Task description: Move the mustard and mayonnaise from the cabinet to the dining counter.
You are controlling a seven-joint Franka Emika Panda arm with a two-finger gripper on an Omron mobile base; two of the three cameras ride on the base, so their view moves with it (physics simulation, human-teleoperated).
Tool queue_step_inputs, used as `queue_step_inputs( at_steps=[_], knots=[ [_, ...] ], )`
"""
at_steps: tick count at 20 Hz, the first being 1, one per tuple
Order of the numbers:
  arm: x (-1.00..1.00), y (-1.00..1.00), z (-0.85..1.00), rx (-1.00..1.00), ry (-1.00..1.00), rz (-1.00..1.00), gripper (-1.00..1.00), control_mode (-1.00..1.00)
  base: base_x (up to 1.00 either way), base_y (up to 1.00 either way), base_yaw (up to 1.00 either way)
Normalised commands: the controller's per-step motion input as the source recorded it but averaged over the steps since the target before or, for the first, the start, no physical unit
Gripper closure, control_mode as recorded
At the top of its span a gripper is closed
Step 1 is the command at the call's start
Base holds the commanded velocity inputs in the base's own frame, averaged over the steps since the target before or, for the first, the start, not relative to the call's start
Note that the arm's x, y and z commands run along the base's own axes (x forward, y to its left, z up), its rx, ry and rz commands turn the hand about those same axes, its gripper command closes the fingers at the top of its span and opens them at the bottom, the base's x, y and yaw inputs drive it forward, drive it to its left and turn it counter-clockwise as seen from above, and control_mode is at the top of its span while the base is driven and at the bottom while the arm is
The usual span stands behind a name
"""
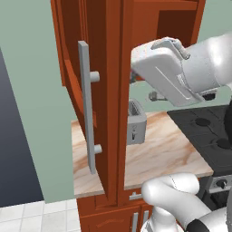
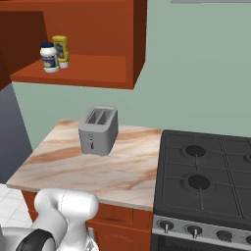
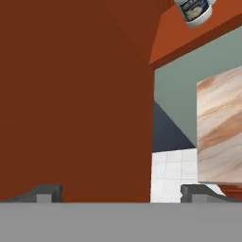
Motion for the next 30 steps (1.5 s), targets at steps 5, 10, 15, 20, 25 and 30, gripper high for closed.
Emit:
queue_step_inputs(
  at_steps=[5, 10, 15, 20, 25, 30],
  knots=[
    [-0.26, -0.62, 0.01, -0.17, -0.32, 0.00, -1.00, -1.00, 0.00, 0.00, 0.00],
    [-0.01, -0.57, 0.03, -0.18, -0.19, -0.05, -1.00, -1.00, 0.00, 0.00, 0.00],
    [0.12, -0.43, 0.18, -0.05, -0.01, -0.10, -1.00, -1.00, 0.00, 0.00, 0.00],
    [0.32, -0.25, 0.13, -0.07, 0.00, -0.08, -1.00, -1.00, 0.00, 0.00, 0.00],
    [0.42, -0.04, -0.08, -0.14, 0.01, -0.03, -1.00, -1.00, 0.00, 0.00, 0.00],
    [0.50, 0.00, -0.16, -0.16, -0.01, 0.00, -1.00, -1.00, 0.00, 0.00, 0.00]
  ],
)
